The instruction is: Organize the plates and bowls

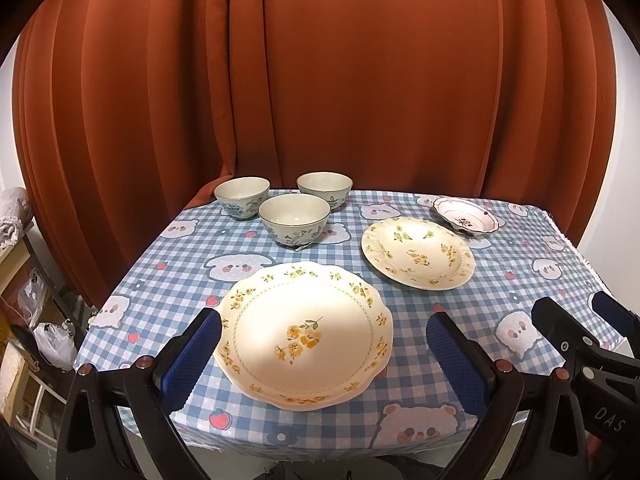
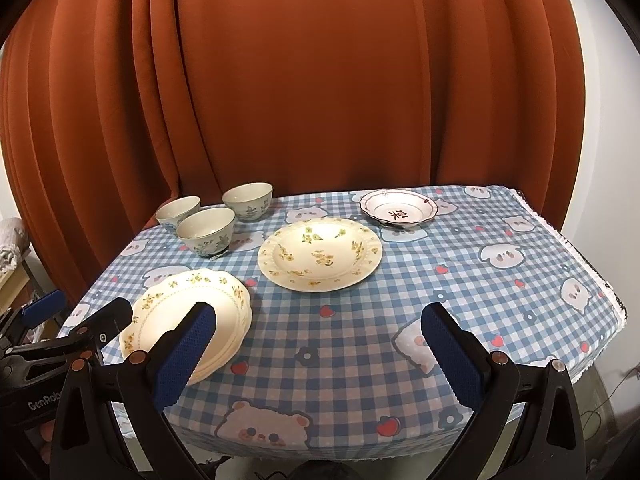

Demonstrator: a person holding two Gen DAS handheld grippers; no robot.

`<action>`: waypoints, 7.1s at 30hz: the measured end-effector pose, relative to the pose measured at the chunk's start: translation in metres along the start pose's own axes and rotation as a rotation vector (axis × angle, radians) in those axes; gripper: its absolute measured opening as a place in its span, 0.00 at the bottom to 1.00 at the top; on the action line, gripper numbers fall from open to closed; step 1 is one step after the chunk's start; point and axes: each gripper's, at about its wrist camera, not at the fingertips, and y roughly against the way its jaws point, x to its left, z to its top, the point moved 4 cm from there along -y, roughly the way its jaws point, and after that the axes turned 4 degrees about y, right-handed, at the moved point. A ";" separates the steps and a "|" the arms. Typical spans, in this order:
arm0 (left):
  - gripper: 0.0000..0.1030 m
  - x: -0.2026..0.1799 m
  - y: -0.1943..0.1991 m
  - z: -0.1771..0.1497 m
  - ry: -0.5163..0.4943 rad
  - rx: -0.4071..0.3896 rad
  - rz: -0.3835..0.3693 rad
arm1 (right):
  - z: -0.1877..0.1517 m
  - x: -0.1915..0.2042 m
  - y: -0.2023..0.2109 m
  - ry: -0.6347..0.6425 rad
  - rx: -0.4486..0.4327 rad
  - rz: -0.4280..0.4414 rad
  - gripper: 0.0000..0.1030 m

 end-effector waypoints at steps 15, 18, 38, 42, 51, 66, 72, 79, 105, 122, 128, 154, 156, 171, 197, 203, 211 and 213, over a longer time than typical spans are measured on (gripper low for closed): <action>1.00 -0.001 0.001 -0.003 -0.004 -0.004 0.002 | -0.003 -0.001 -0.001 -0.001 -0.003 0.001 1.00; 1.00 -0.002 0.000 -0.003 -0.005 -0.004 0.002 | -0.003 -0.002 -0.001 -0.002 -0.004 -0.001 1.00; 1.00 -0.004 -0.003 -0.003 -0.012 -0.009 0.014 | -0.004 -0.009 -0.009 -0.002 -0.004 -0.013 1.00; 1.00 -0.002 -0.009 -0.004 -0.007 -0.002 0.026 | -0.002 -0.006 -0.013 0.002 0.003 -0.014 1.00; 1.00 0.001 -0.012 -0.002 0.011 0.004 0.033 | 0.004 0.000 -0.020 0.013 0.015 0.007 1.00; 0.99 0.012 -0.027 0.001 0.014 0.053 0.054 | 0.009 0.013 -0.037 0.012 0.063 0.021 1.00; 0.98 0.030 -0.047 0.010 0.016 0.081 0.041 | 0.017 0.031 -0.058 0.012 0.096 0.011 1.00; 0.97 0.050 -0.072 0.034 -0.005 0.086 0.038 | 0.038 0.053 -0.085 0.001 0.112 -0.007 1.00; 0.75 0.101 -0.194 -0.022 -0.035 0.500 0.023 | -0.024 0.118 -0.212 -0.038 0.519 0.017 0.75; 0.70 0.104 -0.205 -0.030 -0.012 0.549 -0.013 | -0.042 0.123 -0.229 -0.028 0.626 -0.014 0.68; 0.69 0.102 -0.207 -0.030 -0.005 0.583 -0.021 | -0.040 0.123 -0.228 -0.038 0.680 -0.042 0.66; 0.69 0.058 -0.185 -0.015 -0.070 0.554 -0.039 | -0.025 0.082 -0.195 -0.105 0.655 -0.070 0.65; 0.69 0.049 -0.183 -0.014 -0.070 0.545 -0.028 | -0.024 0.076 -0.194 -0.103 0.648 -0.064 0.65; 0.69 -0.045 -0.163 -0.007 -0.027 0.481 0.013 | -0.001 -0.017 -0.174 -0.062 0.603 -0.011 0.65; 0.70 -0.225 -0.193 -0.030 -0.086 0.504 -0.048 | -0.008 -0.203 -0.176 -0.113 0.605 -0.087 0.65; 0.70 -0.253 -0.200 -0.041 -0.095 0.535 -0.059 | -0.017 -0.234 -0.179 -0.118 0.631 -0.102 0.65; 0.70 -0.263 -0.211 -0.056 -0.080 0.594 -0.031 | -0.032 -0.252 -0.188 -0.114 0.684 -0.082 0.64; 0.70 -0.264 -0.212 -0.057 -0.080 0.596 -0.029 | -0.035 -0.254 -0.191 -0.110 0.694 -0.077 0.64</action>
